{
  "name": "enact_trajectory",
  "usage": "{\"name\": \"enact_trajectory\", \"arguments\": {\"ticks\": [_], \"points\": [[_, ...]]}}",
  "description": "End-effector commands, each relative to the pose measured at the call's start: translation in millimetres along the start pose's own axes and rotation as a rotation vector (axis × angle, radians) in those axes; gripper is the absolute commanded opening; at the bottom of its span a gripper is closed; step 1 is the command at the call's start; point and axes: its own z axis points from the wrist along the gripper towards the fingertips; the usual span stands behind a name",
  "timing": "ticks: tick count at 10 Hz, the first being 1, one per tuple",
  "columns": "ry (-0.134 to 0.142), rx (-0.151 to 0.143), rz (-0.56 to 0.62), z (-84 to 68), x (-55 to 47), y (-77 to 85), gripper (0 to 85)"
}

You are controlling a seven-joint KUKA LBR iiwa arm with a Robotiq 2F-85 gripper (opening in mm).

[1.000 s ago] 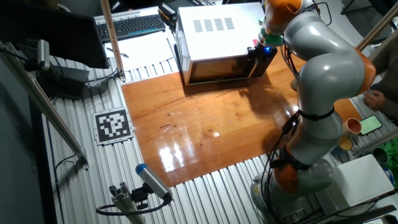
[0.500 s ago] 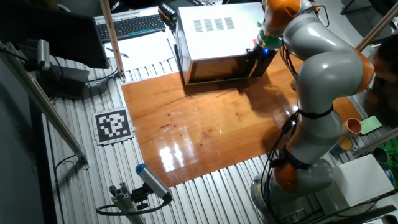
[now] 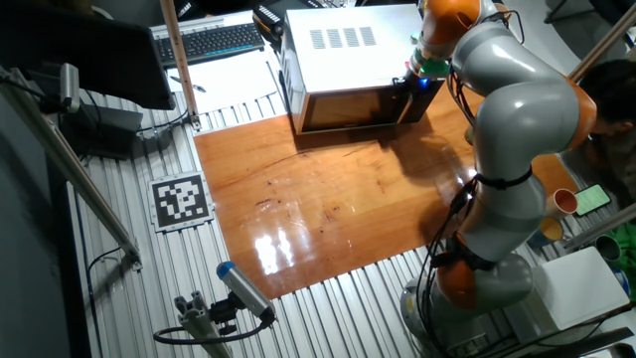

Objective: Put the bowl into the microwave

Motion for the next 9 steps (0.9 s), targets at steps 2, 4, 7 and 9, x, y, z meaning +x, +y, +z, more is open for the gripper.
{"name": "enact_trajectory", "arguments": {"ticks": [2,4,7,9], "points": [[0.007,-0.002,-0.031,0.3,0.2,-0.1,17.0],[0.006,0.006,-0.062,-0.2,1.1,0.1,0.0],[-0.011,0.016,-0.072,-2.4,6.1,2.4,0.0],[-0.014,0.021,-0.066,-3.2,11.7,5.4,0.0]]}}
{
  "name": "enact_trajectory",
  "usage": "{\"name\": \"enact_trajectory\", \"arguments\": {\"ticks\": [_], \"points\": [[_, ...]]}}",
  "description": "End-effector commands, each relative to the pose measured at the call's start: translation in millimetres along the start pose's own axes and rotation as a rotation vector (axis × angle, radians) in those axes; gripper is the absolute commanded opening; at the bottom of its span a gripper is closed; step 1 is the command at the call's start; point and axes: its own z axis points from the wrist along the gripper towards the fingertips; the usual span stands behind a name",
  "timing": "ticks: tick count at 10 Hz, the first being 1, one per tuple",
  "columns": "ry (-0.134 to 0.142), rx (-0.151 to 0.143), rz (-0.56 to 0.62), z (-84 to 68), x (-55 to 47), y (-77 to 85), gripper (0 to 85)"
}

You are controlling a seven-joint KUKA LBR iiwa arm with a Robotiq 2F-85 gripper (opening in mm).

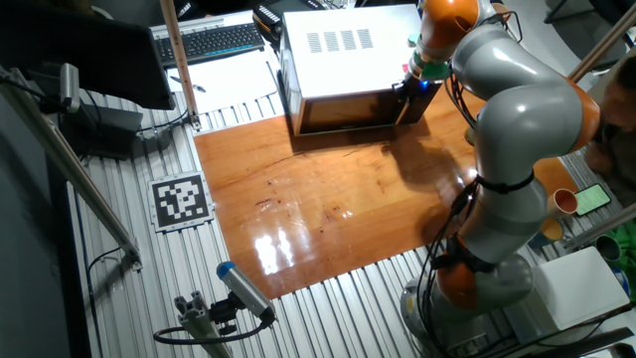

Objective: Put the bowl into the microwave

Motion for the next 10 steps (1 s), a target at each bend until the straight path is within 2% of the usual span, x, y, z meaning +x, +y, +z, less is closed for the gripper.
{"name": "enact_trajectory", "arguments": {"ticks": [1,5,8,10], "points": [[0.0,0.004,0.0,1.0,1.5,0.9,0.0],[-0.034,0.018,-0.006,5.1,5.9,3.4,0.0],[-0.048,0.018,-0.011,7.5,14.4,5.0,0.0],[-0.06,0.029,-0.018,8.1,20.9,8.3,0.0]]}}
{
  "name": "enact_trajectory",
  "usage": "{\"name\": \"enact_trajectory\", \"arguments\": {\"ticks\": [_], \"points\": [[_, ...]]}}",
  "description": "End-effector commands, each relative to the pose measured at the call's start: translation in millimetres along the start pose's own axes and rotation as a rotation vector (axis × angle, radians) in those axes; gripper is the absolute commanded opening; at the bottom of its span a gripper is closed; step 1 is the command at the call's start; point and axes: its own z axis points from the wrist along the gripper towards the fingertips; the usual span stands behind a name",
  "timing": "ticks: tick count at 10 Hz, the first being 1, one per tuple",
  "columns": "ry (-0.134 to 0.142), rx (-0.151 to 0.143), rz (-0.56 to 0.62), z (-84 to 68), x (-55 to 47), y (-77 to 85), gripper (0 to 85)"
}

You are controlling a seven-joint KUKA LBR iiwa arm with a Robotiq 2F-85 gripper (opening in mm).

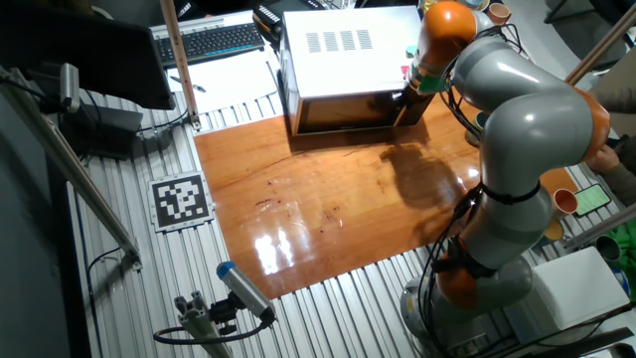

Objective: Put the bowl into the microwave

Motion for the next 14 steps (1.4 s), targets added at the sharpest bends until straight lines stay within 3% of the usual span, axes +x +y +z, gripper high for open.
{"name": "enact_trajectory", "arguments": {"ticks": [1,3,4,10,14], "points": [[-0.002,0.0,0.002,-0.6,2.8,2.1,0.0],[0.007,-0.01,0.001,-1.5,4.0,3.0,0.0],[-0.009,0.007,-0.004,-1.2,4.4,3.7,0.0],[-0.022,0.011,0.011,-0.8,18.5,14.6,0.0],[-0.008,0.011,0.023,-7.2,24.4,21.5,0.0]]}}
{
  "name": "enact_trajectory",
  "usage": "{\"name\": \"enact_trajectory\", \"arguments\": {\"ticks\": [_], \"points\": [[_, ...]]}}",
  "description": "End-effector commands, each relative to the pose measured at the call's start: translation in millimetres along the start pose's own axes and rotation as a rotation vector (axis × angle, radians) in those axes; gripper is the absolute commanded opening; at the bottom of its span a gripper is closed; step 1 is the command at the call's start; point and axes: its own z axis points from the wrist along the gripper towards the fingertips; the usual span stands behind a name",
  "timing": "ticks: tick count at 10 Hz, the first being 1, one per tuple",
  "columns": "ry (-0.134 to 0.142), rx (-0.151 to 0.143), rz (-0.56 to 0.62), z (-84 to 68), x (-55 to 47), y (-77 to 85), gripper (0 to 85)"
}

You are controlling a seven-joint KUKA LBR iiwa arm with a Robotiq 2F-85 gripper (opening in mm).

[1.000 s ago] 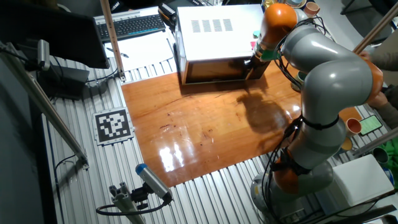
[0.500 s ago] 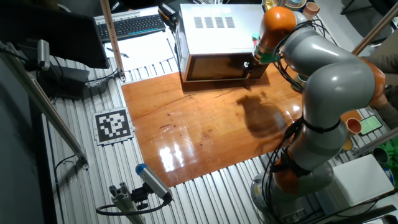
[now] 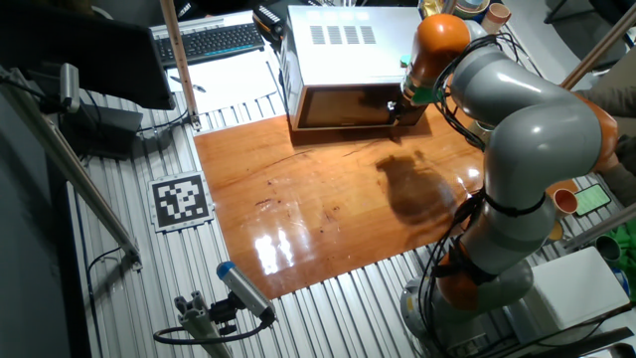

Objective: Put the bowl into the microwave

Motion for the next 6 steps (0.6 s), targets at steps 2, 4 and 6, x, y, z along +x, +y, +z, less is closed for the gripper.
{"name": "enact_trajectory", "arguments": {"ticks": [2,4,6], "points": [[0.005,-0.001,0.035,-1.5,-0.2,2.3,17.0],[-0.007,0.008,0.069,-3.7,-2.2,1.7,51.0],[0.003,0.005,0.078,-11.3,-4.4,-0.3,68.0]]}}
